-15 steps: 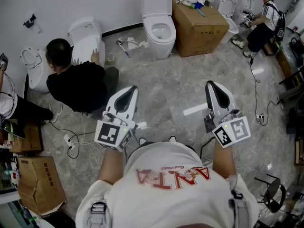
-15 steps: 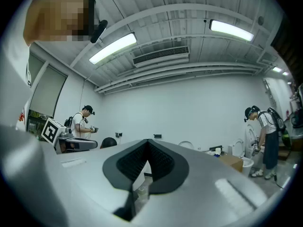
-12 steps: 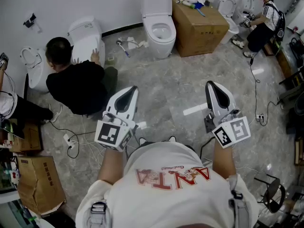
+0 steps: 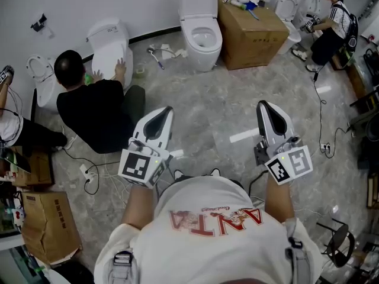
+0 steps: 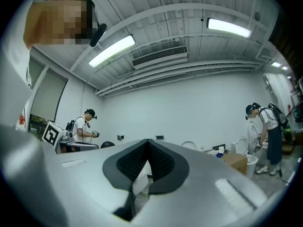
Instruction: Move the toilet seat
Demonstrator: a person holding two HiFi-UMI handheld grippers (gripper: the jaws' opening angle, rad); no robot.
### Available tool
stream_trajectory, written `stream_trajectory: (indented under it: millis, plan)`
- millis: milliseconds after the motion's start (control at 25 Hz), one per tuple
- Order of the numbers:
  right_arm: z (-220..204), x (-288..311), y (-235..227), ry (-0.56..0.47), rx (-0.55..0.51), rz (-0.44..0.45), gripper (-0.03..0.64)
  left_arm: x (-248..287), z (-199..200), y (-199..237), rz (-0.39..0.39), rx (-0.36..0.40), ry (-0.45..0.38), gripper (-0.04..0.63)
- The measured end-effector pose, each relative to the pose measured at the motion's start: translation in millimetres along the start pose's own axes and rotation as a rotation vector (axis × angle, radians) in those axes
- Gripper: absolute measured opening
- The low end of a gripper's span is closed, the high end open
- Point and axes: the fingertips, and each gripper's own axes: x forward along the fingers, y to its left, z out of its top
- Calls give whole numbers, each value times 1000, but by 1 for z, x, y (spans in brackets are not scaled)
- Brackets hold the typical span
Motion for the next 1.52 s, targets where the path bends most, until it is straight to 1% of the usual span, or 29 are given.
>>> stream_trajectory:
  millis: [360,680,960,1120,1280,1400,1520]
  plan:
    - [2,-11,-13,-37,57,5,0,8,-3,-10,-1,-6,16,9]
    - [-6,-35,-57,-32,83,-5,0,39,-5,-47,-13,1,39,9]
    - [-35,-48,-95,18,103,29,0,63,-21,-74,36,0,81,9]
    - [-57,-51,-108,50,178,64,0,70,-37,-88,56,-17,113,9]
    - [-62,-48,-118,66,166,75,0,86,-41,-92,43,-18,114,9]
    - [-65,-38,-127,75,175,78,0,101,-43,-86,36,-23,102,9]
    - [-69,-27,-136,96,149,83,0,121,-48,-78,24,-34,100,9]
